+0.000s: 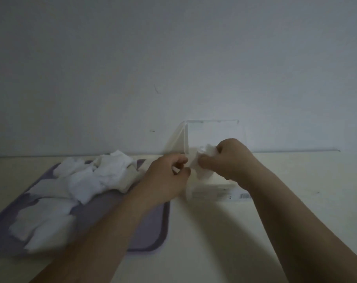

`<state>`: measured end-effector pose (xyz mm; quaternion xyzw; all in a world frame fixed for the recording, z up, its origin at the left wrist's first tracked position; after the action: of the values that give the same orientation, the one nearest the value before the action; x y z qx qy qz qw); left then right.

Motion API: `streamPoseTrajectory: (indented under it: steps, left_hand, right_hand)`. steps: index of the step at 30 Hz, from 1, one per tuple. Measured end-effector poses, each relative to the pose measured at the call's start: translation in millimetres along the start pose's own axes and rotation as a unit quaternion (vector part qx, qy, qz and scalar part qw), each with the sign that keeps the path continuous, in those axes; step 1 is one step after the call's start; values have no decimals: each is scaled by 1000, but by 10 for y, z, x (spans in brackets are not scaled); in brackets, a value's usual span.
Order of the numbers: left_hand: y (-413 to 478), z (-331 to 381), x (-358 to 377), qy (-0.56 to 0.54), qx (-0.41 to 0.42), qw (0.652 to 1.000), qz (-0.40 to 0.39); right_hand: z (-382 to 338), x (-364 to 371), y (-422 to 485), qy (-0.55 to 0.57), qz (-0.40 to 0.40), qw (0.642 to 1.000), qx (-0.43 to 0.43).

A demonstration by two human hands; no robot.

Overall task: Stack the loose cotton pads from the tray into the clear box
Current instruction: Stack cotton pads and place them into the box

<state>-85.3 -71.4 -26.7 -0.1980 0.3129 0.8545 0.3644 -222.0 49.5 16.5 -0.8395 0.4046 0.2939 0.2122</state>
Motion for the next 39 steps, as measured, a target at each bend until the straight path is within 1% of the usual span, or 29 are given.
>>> streamPoseTrajectory:
  steps: [4, 6, 9, 11, 13, 14, 15, 18, 21, 23, 26, 27, 28, 30, 32, 36, 39]
  left_hand:
    - [-91, -14, 94, -60, -11, 998, 15]
    - [-163, -15, 118, -78, -13, 997, 3]
    - [-279, 7, 127, -113, -9, 994, -8]
    - [-322, 33, 131, -127, 17, 992, -10]
    - [-340, 46, 139, -130, 27, 991, -18]
    - [-339, 39, 144, -135, 24, 990, -24]
    - [-339, 33, 152, -145, 17, 989, -32]
    - [-331, -52, 149, -159, 2, 986, -42]
    - [-327, -121, 147, -140, 4, 989, -58]
    - [-320, -136, 172, -133, 6, 989, -62]
    - [-326, -117, 184, -128, 11, 990, -56]
    - [-333, -112, 181, -125, 9, 990, -57]
    - [-340, -107, 178, -120, 7, 991, -58]
    - [-354, -78, 165, -114, 4, 992, -59]
    - [-346, -75, 159, -116, 9, 992, -56]
    - [-342, -66, 126, -115, 10, 992, -58]
    - [-356, -56, 92, -123, 20, 991, -50]
  right_hand:
    - [50, 115, 40, -155, 69, 985, 20]
    - [38, 166, 27, -197, 97, 975, 14]
    - [14, 248, -2, -183, 84, 979, 6]
    - [-28, 212, -8, -136, 24, 990, 10]
    - [-36, 129, -24, -80, -67, 994, 37]
    - [-28, 86, -35, -68, -99, 992, 48]
    - [-12, 53, -32, -73, -108, 990, 46]
    - [-9, 87, -15, -109, -59, 992, -13]
    - [-7, 163, -12, -109, -23, 992, -65]
    - [3, 176, 6, -124, -8, 989, -82]
    - [9, 202, 27, -179, 55, 979, -77]
    - [11, 232, 34, -179, 64, 979, -76]
    - [3, 263, 30, -169, 58, 981, -78]
    - [-16, 273, 12, -153, 16, 985, -79]
    - [-27, 200, -3, -169, -19, 983, -76]
    - [-40, 28, -25, -196, -18, 979, -56]
    - [-73, -14, -83, -180, -15, 982, -52]
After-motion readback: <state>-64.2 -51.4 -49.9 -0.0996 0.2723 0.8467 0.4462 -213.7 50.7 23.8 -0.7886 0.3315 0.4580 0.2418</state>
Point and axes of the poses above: each hand's wrist, its own y-axis towards the middle knuckle, its own x-axis out of the palm, z = x × y, the point moved 4 cm from there along y, towards the middle knuckle, and after that the axes turned 14 degrees about x, right-handed, at the moved point
